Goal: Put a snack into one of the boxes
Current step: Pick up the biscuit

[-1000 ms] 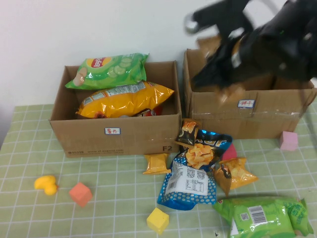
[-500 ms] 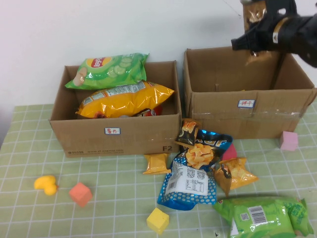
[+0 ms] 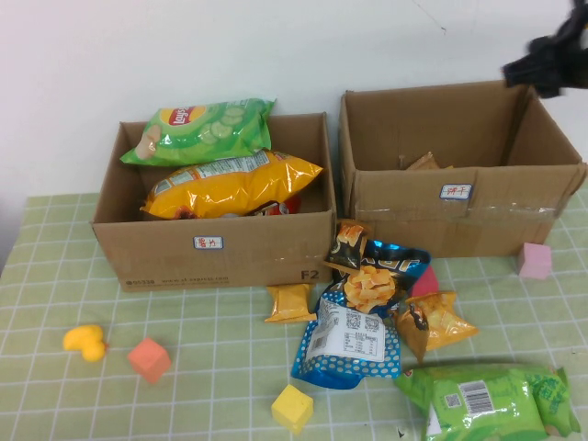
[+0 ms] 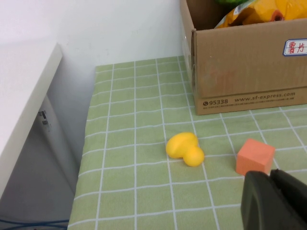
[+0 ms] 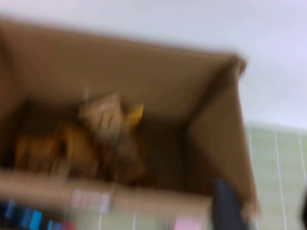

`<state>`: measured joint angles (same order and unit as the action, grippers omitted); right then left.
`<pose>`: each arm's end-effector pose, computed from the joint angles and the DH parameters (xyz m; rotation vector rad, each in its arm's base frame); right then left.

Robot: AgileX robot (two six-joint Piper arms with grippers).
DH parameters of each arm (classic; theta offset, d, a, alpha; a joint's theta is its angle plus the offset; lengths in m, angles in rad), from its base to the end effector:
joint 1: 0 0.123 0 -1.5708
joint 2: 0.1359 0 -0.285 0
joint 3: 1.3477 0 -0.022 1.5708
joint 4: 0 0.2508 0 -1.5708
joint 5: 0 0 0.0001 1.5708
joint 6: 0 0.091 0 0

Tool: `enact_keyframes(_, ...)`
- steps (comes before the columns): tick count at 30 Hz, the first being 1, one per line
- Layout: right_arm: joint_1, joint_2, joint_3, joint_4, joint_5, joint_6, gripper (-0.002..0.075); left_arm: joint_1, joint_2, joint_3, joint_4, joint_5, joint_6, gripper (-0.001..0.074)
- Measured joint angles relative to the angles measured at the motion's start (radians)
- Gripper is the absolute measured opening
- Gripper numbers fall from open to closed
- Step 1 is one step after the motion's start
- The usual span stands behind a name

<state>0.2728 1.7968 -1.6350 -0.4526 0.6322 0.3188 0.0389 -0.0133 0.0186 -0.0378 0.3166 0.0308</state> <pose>0.4129 0.0911 0.3390 -0.2190 2.1963 -0.1702 0.0538 0.0010 0.1791 -0.0314 1.8050 0.0134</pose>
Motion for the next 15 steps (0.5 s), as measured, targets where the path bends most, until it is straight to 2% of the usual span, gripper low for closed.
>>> enact_keyframes(4, 0.000, -0.110, 0.041, 0.196, 0.181, -0.216, 0.0120, 0.000, 0.000, 0.000, 0.000, 0.000, 0.000, -0.0003)
enact_keyframes(6, 0.001, -0.146, 0.100, 0.291, 0.222, -0.298, 0.0050, 0.000, 0.000, 0.000, 0.000, 0.000, 0.000, -0.0003)
enact_keyframes(11, 0.002, -0.207, 0.315, 0.530, 0.225, -0.493, 0.0006, 0.000, 0.000, 0.000, 0.000, 0.000, 0.002, -0.0003)
enact_keyframes(15, 0.002, -0.197, 0.441, 0.597, 0.188, -0.575, 0.0000, 0.000, 0.000, 0.000, 0.000, 0.000, 0.002, -0.0003)
